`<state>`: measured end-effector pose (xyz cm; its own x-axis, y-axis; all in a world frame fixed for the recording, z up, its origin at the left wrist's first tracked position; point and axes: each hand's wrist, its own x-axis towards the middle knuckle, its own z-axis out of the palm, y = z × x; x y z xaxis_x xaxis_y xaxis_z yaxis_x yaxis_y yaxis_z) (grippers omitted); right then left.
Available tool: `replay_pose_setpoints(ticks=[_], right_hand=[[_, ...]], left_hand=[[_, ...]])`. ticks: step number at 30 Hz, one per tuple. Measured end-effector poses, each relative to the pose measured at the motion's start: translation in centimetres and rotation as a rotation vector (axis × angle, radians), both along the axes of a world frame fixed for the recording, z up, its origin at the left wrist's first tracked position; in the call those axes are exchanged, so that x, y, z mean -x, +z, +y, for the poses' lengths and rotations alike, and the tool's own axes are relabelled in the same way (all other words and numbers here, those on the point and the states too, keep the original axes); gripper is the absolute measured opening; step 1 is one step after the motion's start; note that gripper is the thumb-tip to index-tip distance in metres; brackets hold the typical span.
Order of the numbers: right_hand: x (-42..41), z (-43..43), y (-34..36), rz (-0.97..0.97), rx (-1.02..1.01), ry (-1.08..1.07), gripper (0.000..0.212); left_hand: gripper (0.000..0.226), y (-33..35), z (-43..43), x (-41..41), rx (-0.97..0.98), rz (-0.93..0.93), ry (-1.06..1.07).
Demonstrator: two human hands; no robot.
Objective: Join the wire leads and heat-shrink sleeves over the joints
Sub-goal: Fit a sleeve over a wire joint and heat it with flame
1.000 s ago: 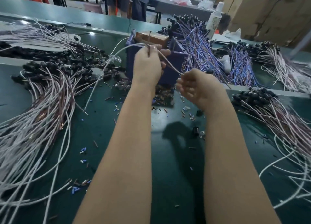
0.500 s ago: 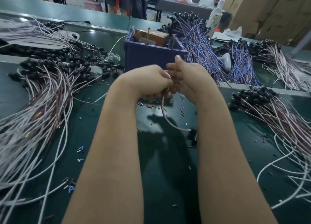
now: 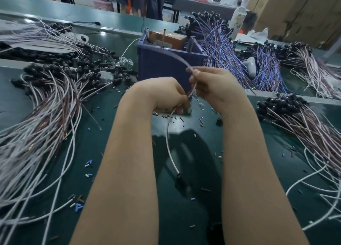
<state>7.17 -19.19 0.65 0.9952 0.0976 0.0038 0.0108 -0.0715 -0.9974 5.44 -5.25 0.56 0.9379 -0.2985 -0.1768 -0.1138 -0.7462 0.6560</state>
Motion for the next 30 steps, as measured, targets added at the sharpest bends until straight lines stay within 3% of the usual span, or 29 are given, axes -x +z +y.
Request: replay_pose_setpoints(ticks=[5, 10, 15, 20, 24, 30], right_hand=[[-0.1, -0.9, 1.2, -0.062, -0.368, -0.166, 0.024], [0.5, -0.6, 1.9, -0.085, -0.319, -0.22, 0.025], [0.8, -1.2, 2.8, -0.035, -0.598, -0.135, 0.026], [0.8, -1.4, 2.5, -0.082, -0.445, -0.139, 0.039], [0.4, -0.9, 2.3, -0.101, -0.148, -0.279, 0.021], [-0.1, -1.0, 1.3, -0.084, 0.312, -0.3, 0.027]], left_hand=[[0.026, -0.2, 1.0, -0.7, 0.293, -0.056, 0.302], [0.015, -0.3, 0.6, -1.2, 0.625, -0.152, 0.494], [0.015, -1.2, 0.2, -1.5, 0.737, -0.227, 0.612], [0.01, -2.1, 0.6, -1.9, 0.653, -0.338, 0.663], [0.016, -2.2, 0.3, -2.0, 0.704, -0.334, 0.724], [0.016, -2.0, 0.0, -1.8, 0.677, -0.344, 0.73]])
